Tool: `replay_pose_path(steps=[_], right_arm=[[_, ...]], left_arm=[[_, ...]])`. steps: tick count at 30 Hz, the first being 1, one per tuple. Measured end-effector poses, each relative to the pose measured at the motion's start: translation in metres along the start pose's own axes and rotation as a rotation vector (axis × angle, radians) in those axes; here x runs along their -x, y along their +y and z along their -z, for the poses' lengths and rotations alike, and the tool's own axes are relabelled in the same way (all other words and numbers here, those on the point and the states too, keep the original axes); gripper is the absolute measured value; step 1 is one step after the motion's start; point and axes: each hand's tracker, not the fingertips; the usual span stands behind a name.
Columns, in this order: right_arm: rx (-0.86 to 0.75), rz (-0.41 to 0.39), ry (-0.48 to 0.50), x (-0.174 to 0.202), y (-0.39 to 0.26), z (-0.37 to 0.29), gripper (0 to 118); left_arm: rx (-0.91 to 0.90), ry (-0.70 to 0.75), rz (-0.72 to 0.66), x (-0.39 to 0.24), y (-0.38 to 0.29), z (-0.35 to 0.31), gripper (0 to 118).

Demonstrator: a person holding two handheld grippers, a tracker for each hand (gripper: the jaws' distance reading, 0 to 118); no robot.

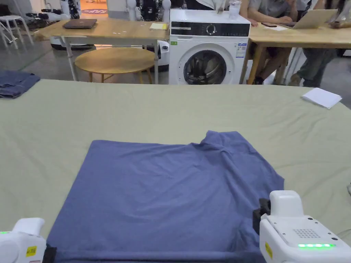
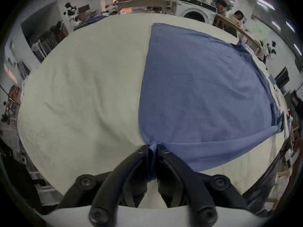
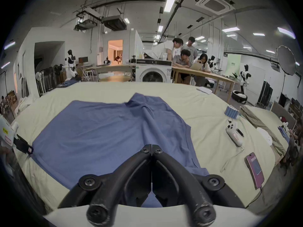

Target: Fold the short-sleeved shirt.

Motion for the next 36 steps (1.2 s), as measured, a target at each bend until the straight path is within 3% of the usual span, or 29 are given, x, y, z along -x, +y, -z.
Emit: replay_pose_path(steps=[3, 7, 8, 15, 17, 19, 21, 29, 36], right_arm=[[0.139, -0.004, -0.008, -0.022, -0.003, 0.005, 5], [0.264, 0.049, -0.013, -0.052, -0.017, 0.011, 52], [0.300, 0.038, -0.019, -0.055, -0.022, 0.011, 57], [0.460, 0.042, -0.023, -0.082, -0.054, 0.028, 56], [0.514, 0.080, 0.013, -0.083, -0.063, 0.033, 44], [0.494, 0.078, 0.019, -0.081, -0.066, 0.033, 40], [0.475, 0.075, 0.028, -0.078, -0.062, 0.028, 6], [0.371, 0.154, 0.094, -0.085, -0.016, 0.010, 3], [0.259, 0.110, 0.086, -0.073, 0.053, 0.031, 3]], left_arm=[[-0.009, -0.002, 0.002, -0.005, -0.005, -0.005, 3], [-0.028, 0.006, 0.022, -0.008, -0.010, -0.011, 2], [-0.030, 0.004, 0.018, -0.008, -0.011, -0.012, 2], [-0.044, -0.015, 0.009, -0.004, -0.017, -0.021, 2], [-0.047, -0.023, 0.003, -0.003, -0.019, -0.023, 2], [-0.051, -0.032, -0.007, -0.001, -0.020, -0.024, 2], [-0.060, -0.035, -0.007, -0.001, -0.021, -0.027, 2], [-0.193, -0.085, -0.026, 0.002, 0.004, -0.066, 2], [-0.281, -0.115, -0.026, 0.005, 0.080, -0.074, 2]])
